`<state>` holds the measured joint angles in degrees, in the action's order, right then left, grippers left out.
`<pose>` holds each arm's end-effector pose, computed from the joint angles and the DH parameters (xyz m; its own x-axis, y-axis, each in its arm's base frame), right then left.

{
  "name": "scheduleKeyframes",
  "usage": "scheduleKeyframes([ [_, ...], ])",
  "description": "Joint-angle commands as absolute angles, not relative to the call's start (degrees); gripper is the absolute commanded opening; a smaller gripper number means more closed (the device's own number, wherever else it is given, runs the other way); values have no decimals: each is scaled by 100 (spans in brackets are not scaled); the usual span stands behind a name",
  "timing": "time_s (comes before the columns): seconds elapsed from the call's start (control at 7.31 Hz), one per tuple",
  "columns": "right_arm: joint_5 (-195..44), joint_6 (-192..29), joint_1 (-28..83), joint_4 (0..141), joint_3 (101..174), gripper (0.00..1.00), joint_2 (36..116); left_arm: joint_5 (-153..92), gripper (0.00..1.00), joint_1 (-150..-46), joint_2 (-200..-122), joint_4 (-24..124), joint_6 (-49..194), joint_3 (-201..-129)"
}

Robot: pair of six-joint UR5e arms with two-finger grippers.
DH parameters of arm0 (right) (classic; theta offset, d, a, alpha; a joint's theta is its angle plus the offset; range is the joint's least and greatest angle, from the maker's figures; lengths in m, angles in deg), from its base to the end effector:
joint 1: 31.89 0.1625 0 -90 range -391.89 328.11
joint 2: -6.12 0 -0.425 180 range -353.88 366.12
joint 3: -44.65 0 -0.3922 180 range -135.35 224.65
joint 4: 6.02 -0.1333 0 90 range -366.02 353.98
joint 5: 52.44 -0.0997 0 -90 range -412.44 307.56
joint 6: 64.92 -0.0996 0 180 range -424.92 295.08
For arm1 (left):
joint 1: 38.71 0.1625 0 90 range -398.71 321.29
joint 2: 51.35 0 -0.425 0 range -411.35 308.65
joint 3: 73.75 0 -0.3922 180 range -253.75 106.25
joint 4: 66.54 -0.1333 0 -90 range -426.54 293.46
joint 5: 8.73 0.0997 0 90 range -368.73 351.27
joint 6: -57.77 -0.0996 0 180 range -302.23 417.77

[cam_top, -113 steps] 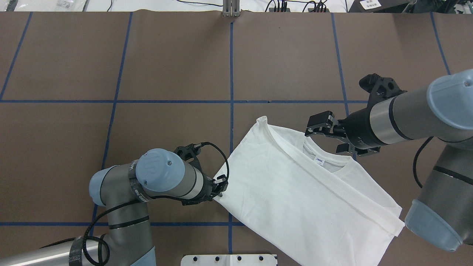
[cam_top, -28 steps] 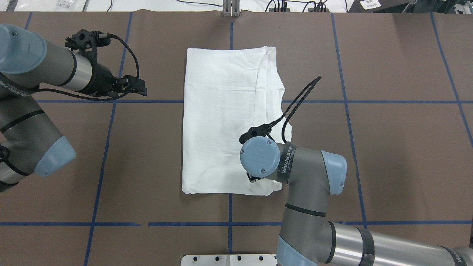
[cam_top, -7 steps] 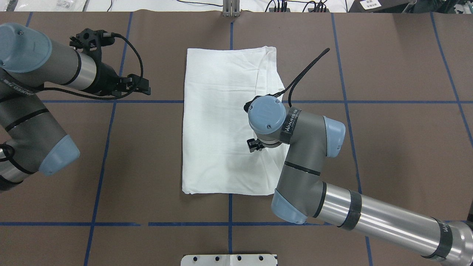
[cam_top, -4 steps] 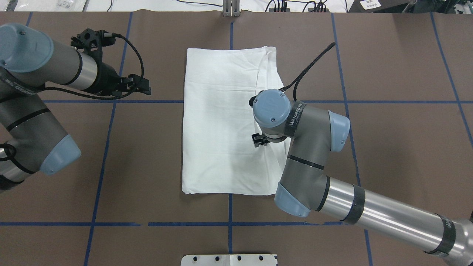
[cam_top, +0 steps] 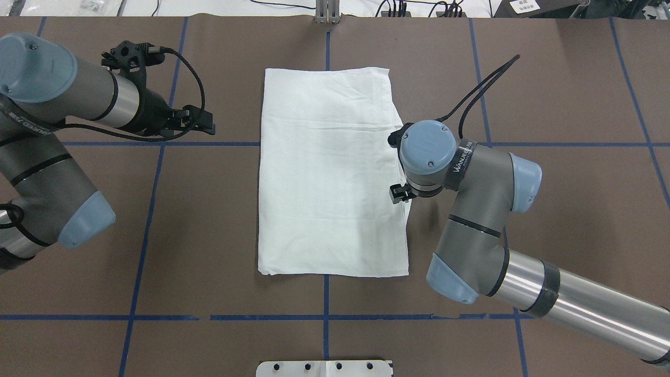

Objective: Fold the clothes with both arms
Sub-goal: 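Move the right gripper back over the middle of the shirt, then lower both grippers to the shirt's edge nearest the robot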

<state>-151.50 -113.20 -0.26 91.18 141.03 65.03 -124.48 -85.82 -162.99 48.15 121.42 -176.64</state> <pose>-0.5057 -0.4496 0.3225 0.8486 -0.2492 0.4668 0.1533 0.9601 0.2339 0.3478 -0.5067 0.2955 0.4923 0.0575 -0.8686 0.2091 0.9608 0.1821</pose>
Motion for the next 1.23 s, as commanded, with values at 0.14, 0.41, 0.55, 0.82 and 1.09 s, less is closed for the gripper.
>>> scheduleKeyframes([
  [0.14, -15447, -11238, 160, 9312, 14711, 100, 6562, -12465, 100, -8547, -16324, 4798, 12219, -17659],
  [0.41, -15728, -11369, 186, 9285, 15369, 100, 6658, -12422, 100, -7962, -16254, 4841, 13207, -17667],
  [0.55, -15755, -11605, 178, 9277, 15581, 100, 6737, -12334, 100, -7549, -16236, 5120, 13943, -17685],
  [0.82, -15825, -11851, 195, 9268, 15933, 100, 6895, -11713, 100, -6714, -16271, 5387, 15255, -17807],
  [1.09, -15922, -12054, 186, 9259, 16031, 100, 6887, -11159, 99, -5888, -16315, 5343, 15603, -17625],
])
